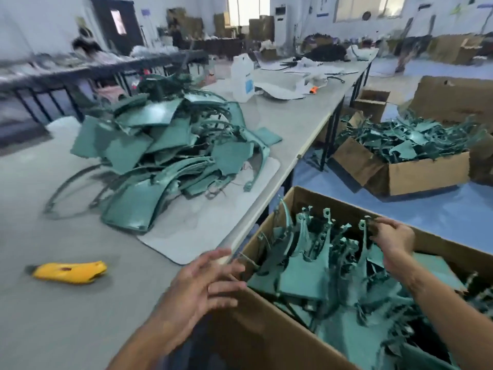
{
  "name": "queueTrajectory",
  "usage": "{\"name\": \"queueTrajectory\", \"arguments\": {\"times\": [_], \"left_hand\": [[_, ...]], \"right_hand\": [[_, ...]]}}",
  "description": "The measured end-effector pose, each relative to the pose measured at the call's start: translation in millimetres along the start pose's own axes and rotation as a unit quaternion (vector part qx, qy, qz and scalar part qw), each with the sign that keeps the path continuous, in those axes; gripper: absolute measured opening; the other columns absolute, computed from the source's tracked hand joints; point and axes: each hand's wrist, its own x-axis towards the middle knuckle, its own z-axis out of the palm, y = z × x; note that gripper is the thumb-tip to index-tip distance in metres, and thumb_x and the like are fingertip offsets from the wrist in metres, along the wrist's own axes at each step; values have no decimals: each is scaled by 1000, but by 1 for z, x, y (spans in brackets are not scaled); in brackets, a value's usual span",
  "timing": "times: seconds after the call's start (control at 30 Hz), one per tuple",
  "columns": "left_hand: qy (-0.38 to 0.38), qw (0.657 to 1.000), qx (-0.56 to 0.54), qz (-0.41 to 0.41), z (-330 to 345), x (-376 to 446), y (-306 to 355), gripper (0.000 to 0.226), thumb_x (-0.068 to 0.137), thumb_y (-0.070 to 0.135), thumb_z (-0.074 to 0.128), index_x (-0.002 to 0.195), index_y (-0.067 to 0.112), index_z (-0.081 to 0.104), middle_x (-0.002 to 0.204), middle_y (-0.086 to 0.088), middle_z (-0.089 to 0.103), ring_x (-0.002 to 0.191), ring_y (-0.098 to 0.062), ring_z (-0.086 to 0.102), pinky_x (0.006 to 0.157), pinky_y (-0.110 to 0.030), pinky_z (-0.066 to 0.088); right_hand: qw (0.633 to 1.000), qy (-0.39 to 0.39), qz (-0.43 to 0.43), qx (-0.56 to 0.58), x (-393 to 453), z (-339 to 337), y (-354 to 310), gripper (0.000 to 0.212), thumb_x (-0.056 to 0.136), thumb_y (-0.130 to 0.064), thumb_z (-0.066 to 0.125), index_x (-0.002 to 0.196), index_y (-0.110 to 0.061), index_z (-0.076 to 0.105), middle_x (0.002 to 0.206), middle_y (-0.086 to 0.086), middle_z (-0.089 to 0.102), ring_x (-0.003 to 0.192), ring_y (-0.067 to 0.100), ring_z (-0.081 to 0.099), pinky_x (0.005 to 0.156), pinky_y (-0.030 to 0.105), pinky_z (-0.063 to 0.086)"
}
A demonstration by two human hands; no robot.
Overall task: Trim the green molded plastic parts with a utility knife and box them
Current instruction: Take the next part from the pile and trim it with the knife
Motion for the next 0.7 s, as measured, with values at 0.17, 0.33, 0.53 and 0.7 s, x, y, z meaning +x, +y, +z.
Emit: {"name": "queueTrajectory", "arguments": {"times": [0.17, 0.33, 0.53, 0.7], "left_hand": [[24, 979, 197, 51, -95, -66, 36, 33, 87, 39, 72, 114, 19, 73, 108, -2, 77, 88, -25, 75, 67, -38, 52], [257, 950, 126, 122, -199, -105, 26, 24, 101, -3, 52, 102, 7, 75, 88, -14, 77, 61, -20, 67, 48, -24, 45], [470, 869, -42, 146, -284, -156, -19, 29, 104, 6, 49, 91, 20, 71, 67, 8, 67, 44, 2, 53, 41, -9, 39], [476, 860, -63, 173, -296, -165, -32, 29, 103, 6, 48, 91, 21, 71, 59, 11, 64, 44, 2, 53, 43, -9, 41]], "right_hand": [[947, -110, -286, -95, -107, 98, -40, 24, 95, -2, 61, 89, -23, 68, 83, -3, 71, 70, -4, 61, 60, 8, 41], [858, -361, -358, -65, -225, 196, -77, 11, 100, -14, 67, 104, -24, 69, 92, -9, 76, 56, 11, 70, 53, 21, 52], [831, -454, -262, -185, -318, 289, -80, 37, 102, -28, 63, 82, 2, 73, 66, 5, 75, 47, 22, 69, 44, 31, 54], [860, -333, -304, -238, -329, 311, -78, 41, 95, -23, 61, 60, -4, 69, 49, 2, 67, 46, 20, 69, 57, 44, 63]]}}
